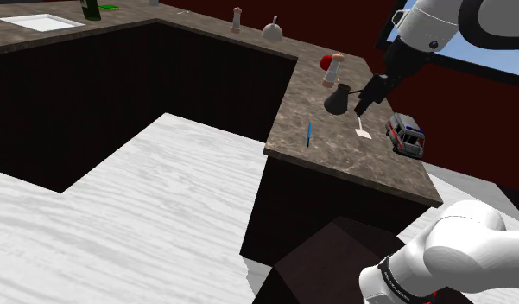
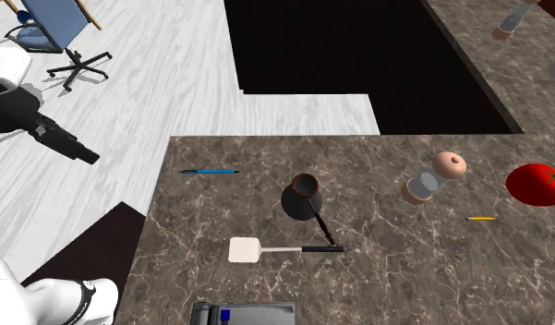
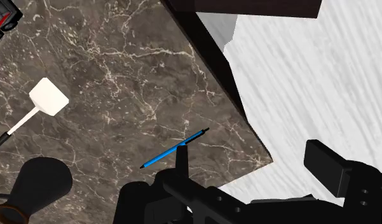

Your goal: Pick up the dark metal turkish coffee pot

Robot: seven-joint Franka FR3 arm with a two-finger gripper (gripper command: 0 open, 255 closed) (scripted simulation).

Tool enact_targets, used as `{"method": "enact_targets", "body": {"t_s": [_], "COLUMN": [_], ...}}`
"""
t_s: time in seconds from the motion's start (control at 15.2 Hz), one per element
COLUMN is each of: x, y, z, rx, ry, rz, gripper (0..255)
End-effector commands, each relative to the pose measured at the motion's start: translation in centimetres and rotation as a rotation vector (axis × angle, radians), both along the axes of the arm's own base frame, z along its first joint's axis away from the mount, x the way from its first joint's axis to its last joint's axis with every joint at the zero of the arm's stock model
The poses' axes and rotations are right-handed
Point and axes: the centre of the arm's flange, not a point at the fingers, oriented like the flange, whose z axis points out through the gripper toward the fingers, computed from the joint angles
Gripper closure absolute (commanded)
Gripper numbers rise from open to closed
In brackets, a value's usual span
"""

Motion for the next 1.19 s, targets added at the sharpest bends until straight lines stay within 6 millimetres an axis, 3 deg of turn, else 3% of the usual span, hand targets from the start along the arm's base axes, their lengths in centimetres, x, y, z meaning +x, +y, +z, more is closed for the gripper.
{"method": "enact_targets", "body": {"t_s": [0.0, 1.12], "x": [0.0, 13.0], "y": [0.0, -19.2], "z": [0.0, -3.3], "rx": [0.0, 0.027], "ry": [0.0, 0.076], "rz": [0.0, 0.063], "gripper": [0, 0]}}
